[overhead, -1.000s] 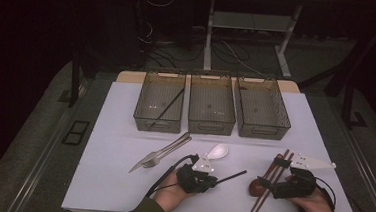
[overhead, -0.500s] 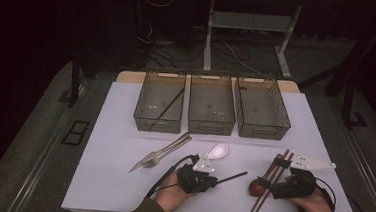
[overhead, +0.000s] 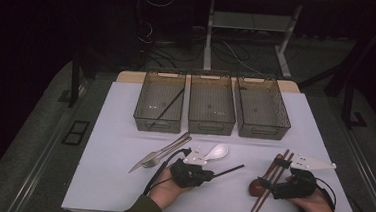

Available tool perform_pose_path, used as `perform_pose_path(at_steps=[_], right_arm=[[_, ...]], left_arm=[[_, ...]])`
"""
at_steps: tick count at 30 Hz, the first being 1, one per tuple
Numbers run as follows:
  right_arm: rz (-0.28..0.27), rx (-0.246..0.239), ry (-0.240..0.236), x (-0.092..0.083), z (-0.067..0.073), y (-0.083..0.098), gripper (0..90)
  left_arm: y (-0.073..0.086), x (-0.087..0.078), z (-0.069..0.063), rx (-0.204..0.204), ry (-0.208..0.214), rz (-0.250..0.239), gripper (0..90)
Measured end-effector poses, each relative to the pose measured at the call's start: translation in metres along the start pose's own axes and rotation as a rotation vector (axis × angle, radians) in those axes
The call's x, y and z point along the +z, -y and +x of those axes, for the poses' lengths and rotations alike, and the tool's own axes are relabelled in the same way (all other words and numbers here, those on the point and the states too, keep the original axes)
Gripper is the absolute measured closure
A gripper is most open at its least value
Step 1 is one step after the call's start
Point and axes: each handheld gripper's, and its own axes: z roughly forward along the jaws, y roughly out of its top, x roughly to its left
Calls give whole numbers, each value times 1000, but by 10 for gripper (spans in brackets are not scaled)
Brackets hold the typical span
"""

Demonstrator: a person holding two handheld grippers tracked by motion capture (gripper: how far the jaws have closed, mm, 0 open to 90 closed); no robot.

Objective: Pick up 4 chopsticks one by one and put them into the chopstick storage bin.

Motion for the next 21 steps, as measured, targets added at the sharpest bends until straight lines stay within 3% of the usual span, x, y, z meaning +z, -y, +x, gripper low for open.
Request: perform_pose_path(at_steps=[21], right_arm=[[0,-6,-1,0,0,0,13]], left_arm=[[7,-35,20,-32,-44,-27,850]])
